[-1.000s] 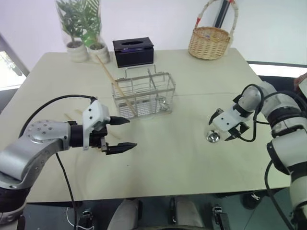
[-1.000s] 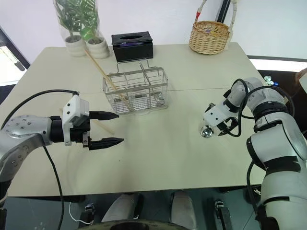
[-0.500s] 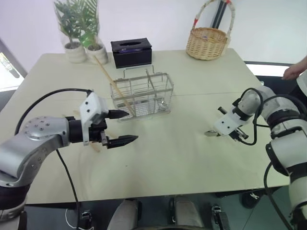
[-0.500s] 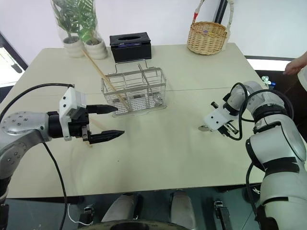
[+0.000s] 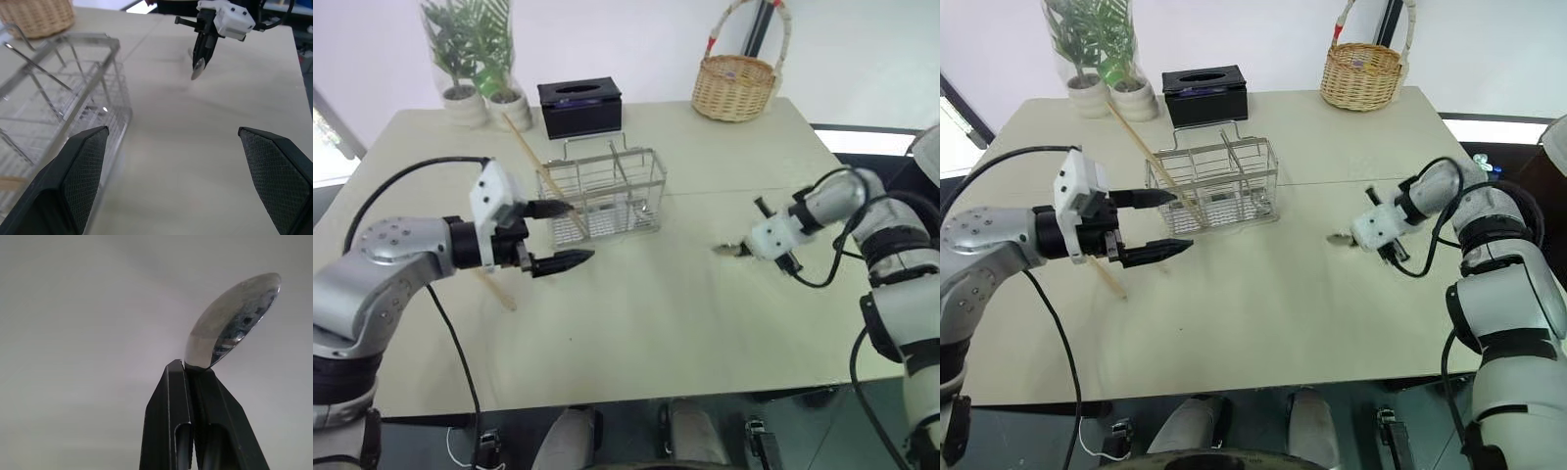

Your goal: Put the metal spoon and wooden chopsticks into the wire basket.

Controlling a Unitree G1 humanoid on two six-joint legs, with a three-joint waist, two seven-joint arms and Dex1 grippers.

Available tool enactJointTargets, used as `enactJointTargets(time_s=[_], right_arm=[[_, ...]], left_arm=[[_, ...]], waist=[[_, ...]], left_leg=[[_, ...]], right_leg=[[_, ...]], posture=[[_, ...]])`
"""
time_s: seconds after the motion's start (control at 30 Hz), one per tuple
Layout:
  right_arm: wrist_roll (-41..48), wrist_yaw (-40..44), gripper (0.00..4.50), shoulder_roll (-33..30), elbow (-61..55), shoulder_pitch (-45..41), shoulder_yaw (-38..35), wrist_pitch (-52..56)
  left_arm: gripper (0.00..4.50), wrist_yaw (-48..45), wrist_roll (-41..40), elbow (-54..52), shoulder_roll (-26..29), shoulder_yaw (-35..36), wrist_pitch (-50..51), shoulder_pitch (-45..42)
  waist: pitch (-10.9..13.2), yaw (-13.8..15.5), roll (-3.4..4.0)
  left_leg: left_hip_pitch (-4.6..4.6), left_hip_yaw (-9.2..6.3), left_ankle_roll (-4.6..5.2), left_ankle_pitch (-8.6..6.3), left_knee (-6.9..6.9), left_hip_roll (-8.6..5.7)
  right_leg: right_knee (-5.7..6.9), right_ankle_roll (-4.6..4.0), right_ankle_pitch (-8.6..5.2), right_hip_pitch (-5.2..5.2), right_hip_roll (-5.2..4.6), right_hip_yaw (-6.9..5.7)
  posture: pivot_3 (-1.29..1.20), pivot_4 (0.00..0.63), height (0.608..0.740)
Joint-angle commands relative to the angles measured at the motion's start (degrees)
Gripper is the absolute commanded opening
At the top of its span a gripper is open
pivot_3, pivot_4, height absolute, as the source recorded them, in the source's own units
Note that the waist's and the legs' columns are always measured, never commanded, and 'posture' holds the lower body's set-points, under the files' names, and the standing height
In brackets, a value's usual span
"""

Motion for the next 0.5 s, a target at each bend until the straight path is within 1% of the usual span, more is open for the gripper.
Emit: enactJointTargets(time_s=[0.03, 0.1, 0.17, 0.23, 0.3, 0.4, 0.5], right_arm=[[15.98, 0.94, 0.04, 0.8, -16.88, 2.17, -9.65, 20.33], [22.22, -1.83, 0.04, 0.66, -29.39, 5.49, -13.4, 34.48], [28.03, -8.15, 0.04, 1.36, -41.96, 7.98, -17.0, 50.25], [33.89, -16.5, 0.04, 3.41, -52.1, 8.71, -20.53, 64.93], [38.04, -25.43, 0.04, 6.96, -58.32, 8.01, -23.45, 75.07], [41.04, -34.96, 0.04, 12.34, -62.73, 6.74, -25.81, 82.56], [42.08, -39.83, 0.04, 16.06, -63.09, 5.79, -26.69, 84.66]], left_arm=[[4.5, 0.67, 0.45, 1.67, -0.2, 2.78, -1.6, -2.01], [4.5, 0.59, 0.51, 2.43, 0.0, 3.25, -1.82, -2.53], [4.5, 0.5, 0.66, 3.07, 0.09, 3.62, -2.08, -2.99], [4.5, 0.34, 1.06, 3.7, 0.11, 3.67, -2.53, -3.4], [4.5, 0.33, 1.6, 4.37, -0.03, 3.51, -3.0, -3.92], [4.5, 0.39, 1.98, 5.21, -0.39, 3.35, -3.28, -4.87], [4.5, 0.59, 2.11, 5.53, -0.63, 3.38, -3.45, -5.32]], waist=[[-0.02, 0.18, -0.03], [-0.02, 0.43, -0.03], [-0.03, 0.71, -0.02], [-0.03, 0.84, -0.01], [-0.05, 0.82, -0.04], [-0.07, 0.78, -0.09], [-0.09, 0.71, -0.12]], left_leg=[[-0.02, -0.03, 0.0, 0.0, 0.0, 0.01], [-0.07, -0.11, 0.0, -0.01, -0.02, 0.02], [-0.2, -0.18, 0.0, -0.01, -0.01, 0.01], [-0.3, -0.23, 0.01, -0.01, -0.01, -0.05], [-0.37, -0.23, 0.01, -0.01, -0.01, -0.08], [-0.35, -0.23, 0.01, -0.01, -0.01, -0.07], [-0.32, -0.22, 0.03, 0.0, -0.01, -0.07]], right_leg=[[0.0, 0.0, 0.0, 0.0, 0.0, 0.01], [-0.02, -0.01, 0.0, -0.04, -0.01, 0.0], [-0.02, -0.01, 0.0, -0.11, -0.01, -0.02], [-0.05, -0.01, 0.0, -0.2, -0.14, -0.03], [-0.08, -0.02, 0.01, -0.25, -0.2, -0.02], [-0.08, -0.06, 0.03, -0.24, -0.22, -0.03], [-0.07, -0.09, 0.05, -0.23, -0.22, -0.04]], posture=[[0.0, 0.15, 0.65], [0.0, 0.15, 0.65], [0.0, 0.15, 0.65], [0.0, 0.15, 0.65], [0.0, 0.15, 0.65], [0.0, 0.15, 0.65], [0.0, 0.15, 0.65]])
